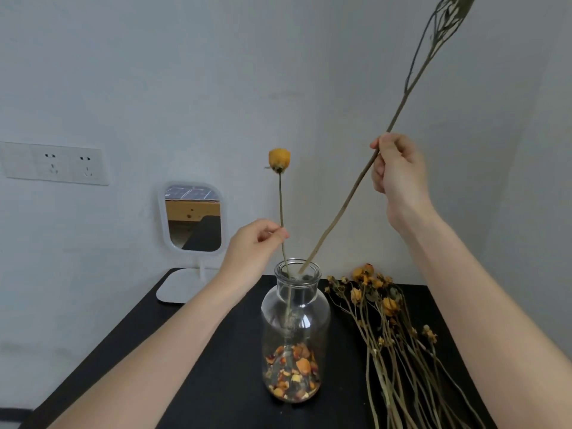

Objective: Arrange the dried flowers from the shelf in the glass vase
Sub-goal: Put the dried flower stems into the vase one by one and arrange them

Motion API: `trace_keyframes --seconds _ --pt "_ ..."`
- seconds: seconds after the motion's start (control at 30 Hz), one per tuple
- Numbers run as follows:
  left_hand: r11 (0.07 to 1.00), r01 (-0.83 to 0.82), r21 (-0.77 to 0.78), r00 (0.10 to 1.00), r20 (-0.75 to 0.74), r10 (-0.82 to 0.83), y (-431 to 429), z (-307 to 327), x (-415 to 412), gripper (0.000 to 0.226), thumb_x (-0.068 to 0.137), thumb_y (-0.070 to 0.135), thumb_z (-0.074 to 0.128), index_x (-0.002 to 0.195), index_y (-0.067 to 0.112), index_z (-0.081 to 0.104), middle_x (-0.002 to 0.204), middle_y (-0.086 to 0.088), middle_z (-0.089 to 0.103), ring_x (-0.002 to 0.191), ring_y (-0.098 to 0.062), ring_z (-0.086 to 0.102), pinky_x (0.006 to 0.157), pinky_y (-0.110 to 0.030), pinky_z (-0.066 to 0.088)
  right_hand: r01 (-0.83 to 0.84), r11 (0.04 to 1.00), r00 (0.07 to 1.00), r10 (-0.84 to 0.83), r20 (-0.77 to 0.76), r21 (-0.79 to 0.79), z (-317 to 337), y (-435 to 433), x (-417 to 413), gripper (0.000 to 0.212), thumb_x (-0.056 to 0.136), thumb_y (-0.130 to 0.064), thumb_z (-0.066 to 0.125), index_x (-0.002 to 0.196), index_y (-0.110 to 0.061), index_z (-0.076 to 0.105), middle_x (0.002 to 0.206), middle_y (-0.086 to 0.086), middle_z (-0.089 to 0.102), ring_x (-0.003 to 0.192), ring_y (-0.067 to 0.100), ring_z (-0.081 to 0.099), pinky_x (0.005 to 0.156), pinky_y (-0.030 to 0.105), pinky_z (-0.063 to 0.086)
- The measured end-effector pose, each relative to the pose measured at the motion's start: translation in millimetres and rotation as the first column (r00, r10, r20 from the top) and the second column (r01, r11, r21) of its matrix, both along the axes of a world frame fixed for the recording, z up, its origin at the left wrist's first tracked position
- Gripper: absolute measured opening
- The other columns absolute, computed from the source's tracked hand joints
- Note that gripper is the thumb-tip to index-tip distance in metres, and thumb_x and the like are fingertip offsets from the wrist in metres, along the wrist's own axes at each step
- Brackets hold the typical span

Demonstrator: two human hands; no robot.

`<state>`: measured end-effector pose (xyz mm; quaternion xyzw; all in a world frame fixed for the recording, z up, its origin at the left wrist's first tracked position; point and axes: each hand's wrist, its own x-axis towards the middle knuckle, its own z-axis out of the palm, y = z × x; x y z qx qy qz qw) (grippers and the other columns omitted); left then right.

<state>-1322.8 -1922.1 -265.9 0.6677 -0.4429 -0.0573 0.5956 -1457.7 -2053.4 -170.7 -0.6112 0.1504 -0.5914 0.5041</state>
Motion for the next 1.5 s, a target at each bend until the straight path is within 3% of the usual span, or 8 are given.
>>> trace_keyframes --seconds 0.2,0.5,0.7,0.8,0.97,1.23,1.4,1.5 --pt "0.99 0.029 0.137 0.999 -0.044 -0.024 5.6 -23.1 -0.4 0.012 0.082 0.026 0.067 0.071 0.029 0.066 0.063 0.002 0.053 0.062 -0.007 0.05 0.057 -0.019 0.037 -0.044 0.996 0.982 0.03 -0.189 -0.072 -29.9 8.5 2.5 0.028 0.1 -0.015 0.037 0.076 -0.017 0.052 0.052 -0.003 0.04 0.035 0.002 0.03 0.037 0.013 0.026" --pt "0.991 0.075 0.11 0.989 -0.135 -0.06 20.6 -30.0 -1.6 0.01 0.083 0.029 0.065 0.092 0.033 0.067 0.077 0.0 0.055 0.075 -0.01 0.053 0.065 -0.023 0.04 -0.076 0.994 0.947 0.046 -0.317 -0.081 -53.4 13.3 3.2 0.024 0.099 -0.019 0.037 0.081 -0.017 0.053 0.056 -0.002 0.044 0.036 0.0 0.037 0.038 0.01 0.03" --pt "0.927 0.334 0.169 0.919 -0.276 -0.281 31.5 -54.8 2.1 0.069 0.057 0.051 0.079 0.119 0.036 0.053 0.122 0.018 0.056 0.115 0.003 0.048 0.096 -0.023 0.037 -0.143 0.985 0.919 0.097 -0.382 -0.094 -62.2 23.1 6.5 0.021 0.099 -0.017 0.04 0.084 -0.013 0.054 0.056 -0.002 0.047 0.04 -0.001 0.041 0.041 0.01 0.033" --pt "0.889 0.388 0.244 0.91 -0.256 -0.327 25.4 -63.8 -0.6 0.069 0.059 0.044 0.079 0.121 0.042 0.049 0.126 0.022 0.053 0.119 0.003 0.046 0.096 -0.021 0.035 -0.184 0.979 0.898 0.129 -0.421 -0.092 -67.4 30.6 8.8 0.02 0.098 -0.017 0.041 0.085 -0.011 0.055 0.055 0.0 0.051 0.038 0.0 0.041 0.04 0.011 0.034" --pt "0.932 0.303 0.198 0.937 -0.243 -0.253 9.8 -64.6 -8.3 0.048 0.067 0.036 0.08 0.108 0.044 0.056 0.107 0.023 0.064 0.102 0.004 0.058 0.084 -0.019 0.046 -0.203 0.975 0.839 0.125 -0.529 -0.092 -78.3 36.7 12.4 0.019 0.097 -0.019 0.042 0.087 -0.01 0.055 0.056 0.001 0.059 0.037 0.003 0.042 0.04 0.013 0.035" --pt "0.991 0.094 0.095 0.977 -0.202 -0.074 1.2 -66.9 -28.3 0.048 0.06 0.036 0.084 0.094 0.041 0.051 0.095 0.022 0.06 0.085 0.021 0.053 0.059 -0.007 0.041 -0.167 0.98 0.735 0.051 -0.676 -0.108 -92.0 28.0 11.2 0.014 0.09 -0.023 0.057 0.082 -0.012 0.063 0.054 -0.006 0.054 0.038 -0.004 0.045 0.05 0.012 0.035" --pt "0.996 -0.007 0.085 0.985 -0.17 0.021 -3.8 -70.1 -37.0 0.052 0.055 0.045 0.083 0.094 0.037 0.05 0.105 0.012 0.059 0.11 -0.014 0.051 0.09 -0.038 0.048 -0.157 0.985 0.765 0.079 -0.639 -0.066 -91.0 24.4 12.3 0.013 0.088 -0.021 0.059 0.076 -0.018 0.06 0.057 -0.004 0.055 0.037 -0.005 0.045 0.052 0.015 0.033" --pt "0.996 -0.047 0.07 0.986 -0.155 0.058 -5.5 -69.3 -42.4 0.056 0.053 0.048 0.082 0.097 0.036 0.05 0.108 0.009 0.058 0.112 -0.019 0.049 0.093 -0.043 0.047 -0.142 0.987 0.768 0.061 -0.637 -0.076 -89.6 24.1 15.9 0.013 0.085 -0.031 0.063 0.082 -0.018 0.061 0.056 -0.007 0.053 0.041 -0.004 0.047 0.048 0.011 0.037"
